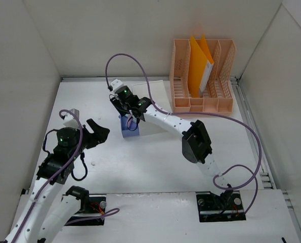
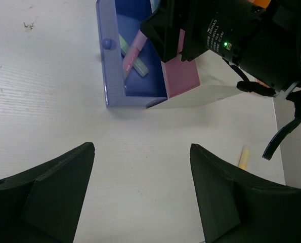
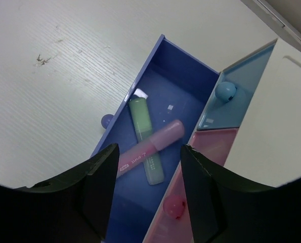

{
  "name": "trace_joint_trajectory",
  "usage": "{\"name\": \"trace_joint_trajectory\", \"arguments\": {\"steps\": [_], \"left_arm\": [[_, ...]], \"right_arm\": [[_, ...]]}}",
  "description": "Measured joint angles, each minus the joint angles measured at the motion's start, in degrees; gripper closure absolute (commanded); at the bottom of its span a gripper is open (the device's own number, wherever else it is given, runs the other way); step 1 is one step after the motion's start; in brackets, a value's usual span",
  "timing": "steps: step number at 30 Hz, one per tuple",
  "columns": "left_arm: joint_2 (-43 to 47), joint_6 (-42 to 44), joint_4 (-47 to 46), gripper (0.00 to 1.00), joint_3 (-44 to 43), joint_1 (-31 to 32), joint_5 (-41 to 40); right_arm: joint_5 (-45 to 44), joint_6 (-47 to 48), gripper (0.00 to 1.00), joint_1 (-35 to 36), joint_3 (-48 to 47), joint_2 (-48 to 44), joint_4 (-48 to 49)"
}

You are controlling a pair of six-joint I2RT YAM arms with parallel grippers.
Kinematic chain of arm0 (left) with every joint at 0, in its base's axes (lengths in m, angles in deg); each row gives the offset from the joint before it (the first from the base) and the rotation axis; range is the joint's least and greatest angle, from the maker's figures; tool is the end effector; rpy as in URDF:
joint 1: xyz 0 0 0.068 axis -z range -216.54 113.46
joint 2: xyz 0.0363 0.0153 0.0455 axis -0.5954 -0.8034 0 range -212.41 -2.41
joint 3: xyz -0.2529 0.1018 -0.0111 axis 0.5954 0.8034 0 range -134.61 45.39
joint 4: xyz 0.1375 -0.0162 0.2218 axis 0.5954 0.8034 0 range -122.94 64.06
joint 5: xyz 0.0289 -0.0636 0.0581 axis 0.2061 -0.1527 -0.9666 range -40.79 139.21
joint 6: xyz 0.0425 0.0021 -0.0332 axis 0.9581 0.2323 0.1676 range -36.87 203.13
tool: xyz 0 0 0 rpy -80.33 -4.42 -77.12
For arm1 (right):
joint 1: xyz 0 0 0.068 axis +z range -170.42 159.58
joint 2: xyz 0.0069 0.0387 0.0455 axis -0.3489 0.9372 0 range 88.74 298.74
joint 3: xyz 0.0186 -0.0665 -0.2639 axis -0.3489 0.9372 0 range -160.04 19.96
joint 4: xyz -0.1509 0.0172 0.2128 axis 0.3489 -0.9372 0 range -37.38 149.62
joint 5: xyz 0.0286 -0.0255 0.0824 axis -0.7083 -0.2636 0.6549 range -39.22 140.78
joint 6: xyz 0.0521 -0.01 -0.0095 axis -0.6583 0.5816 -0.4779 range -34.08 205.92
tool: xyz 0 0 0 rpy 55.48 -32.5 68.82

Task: Organize the desk

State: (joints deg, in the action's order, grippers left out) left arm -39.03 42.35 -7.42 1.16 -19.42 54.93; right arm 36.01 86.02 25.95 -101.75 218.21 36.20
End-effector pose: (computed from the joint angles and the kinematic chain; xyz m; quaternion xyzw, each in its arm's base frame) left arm 0.1396 -0.0466 0.3292 -0.1368 0.7964 -0.3197 0.4948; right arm 0.3732 0.3783 0.2875 -0.2829 0.8187 0.0884 0.4919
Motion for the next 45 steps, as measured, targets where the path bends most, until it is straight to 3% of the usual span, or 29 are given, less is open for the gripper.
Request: {"name": "trace_joint_trajectory", "arguments": {"steps": [3, 6, 7, 9, 11, 12, 14, 17, 19, 20, 21, 23, 26, 34, 35, 36, 45], "left_arm": [[0.13, 0.00, 0.00, 0.30, -0.04, 0.00, 0.13], [-0.76, 0.04, -0.13, 0.41, -0.98, 0.00, 1.46], [-1.31, 0.11, -0.42, 0.55, -1.51, 0.00, 2.27], [-2.95, 0.52, -1.46, 0.70, -2.67, 0.09, 4.26], [-5.64, 1.55, -2.71, 0.77, -4.42, 1.20, 6.19], [-7.23, 2.10, -3.34, 0.88, -5.53, 2.36, 7.06], [-10.91, 3.39, -4.85, 0.96, -8.02, 4.90, 9.38], [-18.93, 5.92, -7.58, 0.99, -13.07, 10.01, 13.09], [-26.86, 8.13, -9.05, 0.94, -17.84, 14.29, 15.58], [-30.99, 9.35, -9.51, 0.92, -20.48, 16.50, 16.83], [-35.15, 10.49, -9.79, 0.87, -23.06, 18.64, 18.10], [-43.63, 12.70, -9.22, 0.79, -28.76, 22.62, 20.48], [-56.61, 16.44, -7.15, 0.62, -38.99, 28.35, 22.53], [-84.48, 22.08, 3.48, 0.53, -64.94, 40.11, 17.07], [-87.23, 22.21, 5.05, 0.42, -68.08, 41.20, 15.93], [-89.79, 22.45, 6.29, 0.26, -71.01, 42.29, 14.75], [-98.14, 22.51, 11.32, 0.22, -80.98, 48.98, 3.69]], "right_arm": [[1.64, 0.83, 0.66, -0.13, 0.28, -0.11, 0.07], [6.32, 1.40, 1.00, -0.52, 0.98, -1.36, 0.00], [8.63, 1.40, 1.00, -0.74, 1.49, -2.34, -0.09], [13.62, 1.14, 1.00, -1.75, 2.58, -5.03, -0.28], [17.66, 0.57, 1.00, -3.58, 4.31, -9.01, 0.09], [19.45, -0.50, 1.00, -5.20, 5.68, -11.63, 0.04], [22.34, -2.29, 1.00, -9.33, 8.39, -16.79, 0.66], [25.07, -4.50, 1.00, -19.04, 14.05, -24.79, 1.92], [26.60, -5.33, 1.00, -27.32, 18.78, -29.83, 2.05], [26.88, -5.49, 0.93, -31.36, 20.96, -31.87, 1.86], [27.32, -5.27, 0.80, -32.87, 21.94, -32.61, 1.51], [27.52, -4.48, 0.72, -39.52, 28.04, -36.92, -0.52], [28.17, -2.23, 0.64, -43.74, 36.04, -41.97, -4.33], [28.06, 0.04, 0.52, -52.89, 48.41, -51.60, -11.04], [27.71, 0.07, 0.47, -53.96, 48.92, -52.24, -11.26], [27.28, -0.20, 0.45, -54.99, 49.24, -52.76, -11.47], [25.70, -2.43, 0.42, -59.45, 50.14, -55.21, -12.13]]}}
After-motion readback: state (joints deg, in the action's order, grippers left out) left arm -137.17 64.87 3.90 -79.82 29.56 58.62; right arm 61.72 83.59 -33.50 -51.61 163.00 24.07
